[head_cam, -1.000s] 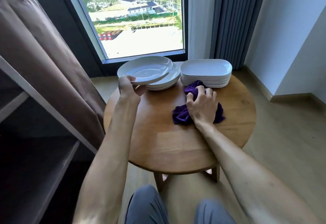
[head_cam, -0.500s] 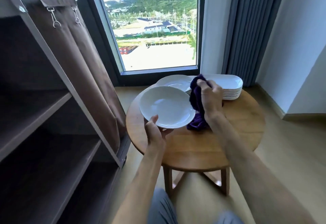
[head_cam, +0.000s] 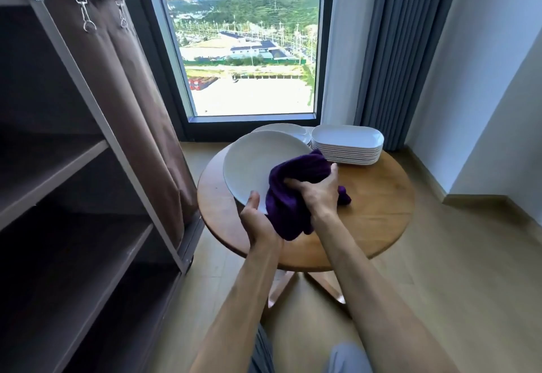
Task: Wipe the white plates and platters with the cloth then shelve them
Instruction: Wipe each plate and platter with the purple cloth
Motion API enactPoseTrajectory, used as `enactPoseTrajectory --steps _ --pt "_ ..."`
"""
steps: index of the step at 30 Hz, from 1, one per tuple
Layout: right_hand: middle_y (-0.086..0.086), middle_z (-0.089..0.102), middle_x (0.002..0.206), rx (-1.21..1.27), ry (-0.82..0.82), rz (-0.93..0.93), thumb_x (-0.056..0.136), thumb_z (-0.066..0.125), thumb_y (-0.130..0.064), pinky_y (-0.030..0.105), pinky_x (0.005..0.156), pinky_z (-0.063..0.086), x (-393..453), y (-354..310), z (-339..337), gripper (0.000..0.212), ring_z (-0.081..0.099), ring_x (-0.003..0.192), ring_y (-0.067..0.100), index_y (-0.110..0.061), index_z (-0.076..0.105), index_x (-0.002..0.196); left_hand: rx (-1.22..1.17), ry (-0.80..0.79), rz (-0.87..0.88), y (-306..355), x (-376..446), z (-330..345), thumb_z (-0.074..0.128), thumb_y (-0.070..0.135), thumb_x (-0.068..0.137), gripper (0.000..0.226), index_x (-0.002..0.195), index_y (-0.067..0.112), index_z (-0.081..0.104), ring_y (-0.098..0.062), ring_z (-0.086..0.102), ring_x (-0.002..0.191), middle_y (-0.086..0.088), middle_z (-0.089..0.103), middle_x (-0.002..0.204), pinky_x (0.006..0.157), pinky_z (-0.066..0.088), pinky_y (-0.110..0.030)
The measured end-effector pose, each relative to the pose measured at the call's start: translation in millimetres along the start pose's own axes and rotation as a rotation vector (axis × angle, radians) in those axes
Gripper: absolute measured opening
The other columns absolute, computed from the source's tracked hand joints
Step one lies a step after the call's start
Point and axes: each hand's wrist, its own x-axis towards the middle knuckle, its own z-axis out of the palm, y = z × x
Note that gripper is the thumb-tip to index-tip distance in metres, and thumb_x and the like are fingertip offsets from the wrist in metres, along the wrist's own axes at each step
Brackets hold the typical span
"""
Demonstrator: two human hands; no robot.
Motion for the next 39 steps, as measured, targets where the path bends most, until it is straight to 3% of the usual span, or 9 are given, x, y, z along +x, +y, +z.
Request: enactPoseTrajectory --steps 3,6,13,21,26,29,32,36,39 --pt "0.02 0.076 0.1 0.328 -0.076 0.176 0.063 0.089 0.002 0.04 0.072 0.064 7.1 0.9 -6.0 0.036 0.076 0.081 0.027 -0.006 0.072 0.094 0.205 -0.015 0.238 13.0 -1.5 -0.9 0.052 0.016 0.096 0.031 0.12 0.031 0.064 -0.03 0.071 0.104 0.003 0.079 0.1 0.076 0.061 -0.036" --pt "0.014 0.077 0.091 0.429 -0.122 0.214 0.073 0.084 0.0 0.045 0.078 0.063 8.4 -0.5 -9.0 0.022 0.074 0.089 0.034 -0.005 0.072 0.092 0.453 -0.175 0.405 44.8 8.6 5.7 0.057 0.012 0.083 0.043 0.112 0.042 0.066 -0.026 0.065 0.107 0.008 0.074 0.105 0.076 0.06 -0.032" --pt "0.012 0.078 0.098 0.578 -0.081 0.276 0.078 0.083 -0.009 0.041 0.075 0.063 0.3 -8.0 21.7 0.031 0.075 0.091 0.031 -0.004 0.073 0.106 0.538 0.025 0.6 11.1 -8.3 17.8 0.062 0.011 0.091 0.059 0.123 0.057 0.045 0.01 0.061 0.102 0.028 0.058 0.116 0.074 0.049 -0.004" --pt "0.013 0.076 0.094 0.438 -0.132 0.139 0.075 0.081 -0.001 0.045 0.083 0.061 23.6 -23.4 -7.4 0.019 0.072 0.094 0.033 -0.008 0.071 0.089 0.979 -0.34 0.346 107.5 12.2 23.9 0.063 0.014 0.072 0.051 0.106 0.052 0.064 -0.025 0.066 0.107 -0.001 0.069 0.113 0.068 0.058 -0.028" --pt "0.012 0.076 0.095 0.642 -0.067 0.277 0.08 0.076 0.002 0.042 0.078 0.061 10.9 -27.4 14.4 0.025 0.073 0.084 0.03 -0.003 0.068 0.104 0.512 -0.081 0.249 64.5 3.3 39.2 0.059 0.009 0.066 0.059 0.123 0.017 0.067 -0.033 0.068 0.103 -0.005 0.075 0.11 0.073 0.061 -0.033" --pt "0.018 0.069 0.105 0.718 -0.168 0.333 0.088 0.063 0.004 0.04 0.077 0.058 -8.2 -14.5 23.8 0.021 0.068 0.088 0.031 -0.001 0.066 0.108 0.326 -0.03 0.272 43.2 8.5 34.8 0.054 0.002 0.082 0.06 0.138 0.021 0.057 -0.039 0.063 0.116 -0.015 0.065 0.128 0.094 0.059 -0.053" --pt "0.018 0.067 0.093 0.754 -0.174 0.367 0.085 0.057 0.011 0.043 0.075 0.059 -23.3 3.0 25.9 0.023 0.066 0.082 0.032 -0.004 0.065 0.101 0.394 -0.014 0.374 36.9 10.9 32.8 0.052 -0.001 0.074 0.068 0.138 0.021 0.055 -0.035 0.064 0.112 -0.013 0.064 0.126 0.085 0.062 -0.045" --pt "0.012 0.066 0.092 0.635 -0.051 0.282 0.089 0.055 0.006 0.034 0.075 0.059 -1.3 0.2 3.2 0.028 0.067 0.074 0.021 -0.004 0.063 0.114 0.696 -0.07 0.423 47.0 0.2 20.6 0.046 0.002 0.05 0.062 0.098 0.033 0.067 -0.012 0.06 0.079 0.016 0.069 0.08 0.049 0.048 -0.014" --pt "0.018 0.07 0.102 0.513 -0.088 0.263 0.092 0.055 0.003 0.039 0.075 0.059 28.9 -16.5 -10.7 0.033 0.067 0.081 0.029 0.0 0.063 0.124 1.009 -0.226 0.361 79.8 7.2 36.1 0.046 0.006 0.048 0.04 0.066 0.037 0.062 -0.001 0.049 0.055 0.02 0.052 0.054 0.038 0.033 -0.013"
